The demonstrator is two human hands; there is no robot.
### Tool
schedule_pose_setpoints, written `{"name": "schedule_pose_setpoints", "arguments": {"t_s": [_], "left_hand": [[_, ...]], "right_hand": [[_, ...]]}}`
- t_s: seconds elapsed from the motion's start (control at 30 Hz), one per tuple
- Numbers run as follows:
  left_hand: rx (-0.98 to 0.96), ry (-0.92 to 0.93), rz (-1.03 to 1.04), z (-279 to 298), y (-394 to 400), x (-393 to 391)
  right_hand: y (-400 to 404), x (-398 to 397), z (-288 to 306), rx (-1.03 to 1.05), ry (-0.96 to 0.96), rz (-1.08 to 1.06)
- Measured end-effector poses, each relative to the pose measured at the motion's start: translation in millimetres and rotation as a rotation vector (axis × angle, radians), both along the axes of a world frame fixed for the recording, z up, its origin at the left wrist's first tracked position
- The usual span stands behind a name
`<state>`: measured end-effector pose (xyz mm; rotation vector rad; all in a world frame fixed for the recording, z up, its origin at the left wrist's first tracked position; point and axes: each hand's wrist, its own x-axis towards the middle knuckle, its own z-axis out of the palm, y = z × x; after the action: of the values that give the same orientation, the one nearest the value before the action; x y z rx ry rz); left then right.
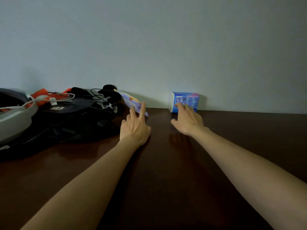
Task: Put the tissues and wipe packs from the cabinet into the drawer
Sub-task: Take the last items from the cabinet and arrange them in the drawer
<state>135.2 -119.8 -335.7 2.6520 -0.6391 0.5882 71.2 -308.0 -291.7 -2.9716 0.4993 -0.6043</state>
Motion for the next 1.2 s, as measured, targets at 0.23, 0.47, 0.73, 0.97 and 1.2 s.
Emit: {"name": "schedule_pose_setpoints", "arguments": {"t_s": [0.23,0.47,0.73,0.97,1.2], "left_hand": [[0.076,-0.065,0.087,-2,-23,37],[0.106,-0.042,0.066,-5,-35,56],[0.002,-0.089,0.06,0,-36,50],[0.071,-0.064,-0.04,5,-26,33],[0.149,-0.021,-0.109,5,9,-40]], "right_hand": [[-42,68,7,-0.091,-0.039,-0.119],[-55,99,-5,-0.267,-0.004,-0.184],[-57,90,7,-0.172,-0.012,-0.142],[-49,50,14,-0.25,0.176,-0.106],[-6,-30,1,-0.263,0.074,-0.03]]}}
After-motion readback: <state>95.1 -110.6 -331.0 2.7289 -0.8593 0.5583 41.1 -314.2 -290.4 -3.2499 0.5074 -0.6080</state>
